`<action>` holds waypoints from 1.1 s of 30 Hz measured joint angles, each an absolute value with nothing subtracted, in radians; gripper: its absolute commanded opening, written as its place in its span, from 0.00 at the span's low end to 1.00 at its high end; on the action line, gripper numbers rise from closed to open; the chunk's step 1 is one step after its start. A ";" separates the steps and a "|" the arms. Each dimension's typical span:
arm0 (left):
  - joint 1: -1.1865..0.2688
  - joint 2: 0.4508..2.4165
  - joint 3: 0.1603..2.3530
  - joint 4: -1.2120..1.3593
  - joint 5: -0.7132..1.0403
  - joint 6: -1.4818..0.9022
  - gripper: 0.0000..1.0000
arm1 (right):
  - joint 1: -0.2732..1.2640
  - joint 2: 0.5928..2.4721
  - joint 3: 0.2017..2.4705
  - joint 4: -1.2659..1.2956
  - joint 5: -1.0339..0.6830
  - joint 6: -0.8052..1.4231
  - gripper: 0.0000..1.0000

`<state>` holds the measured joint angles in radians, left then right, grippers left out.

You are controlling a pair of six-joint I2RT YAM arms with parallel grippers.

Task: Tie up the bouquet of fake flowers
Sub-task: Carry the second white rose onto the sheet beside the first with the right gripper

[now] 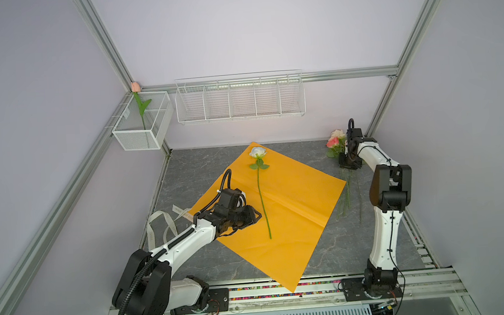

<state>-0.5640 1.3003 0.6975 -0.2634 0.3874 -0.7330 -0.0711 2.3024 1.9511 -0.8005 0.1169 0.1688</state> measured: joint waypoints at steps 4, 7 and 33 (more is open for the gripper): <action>-0.564 1.300 0.698 -0.263 0.380 -0.734 0.40 | -0.078 2.373 2.015 -0.842 0.121 0.137 0.09; -0.564 1.300 0.698 -0.266 0.371 -0.734 0.40 | -0.079 2.351 1.983 -0.847 0.119 0.110 0.08; -0.511 1.052 0.657 -0.395 0.153 -0.760 0.42 | 0.479 1.668 1.282 -0.511 -0.189 0.326 0.07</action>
<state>-0.5114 1.0523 0.6567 -0.3954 0.1532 -0.7601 0.4793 1.6676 1.2819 -0.5110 -0.1886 0.3256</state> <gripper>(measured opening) 0.420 0.077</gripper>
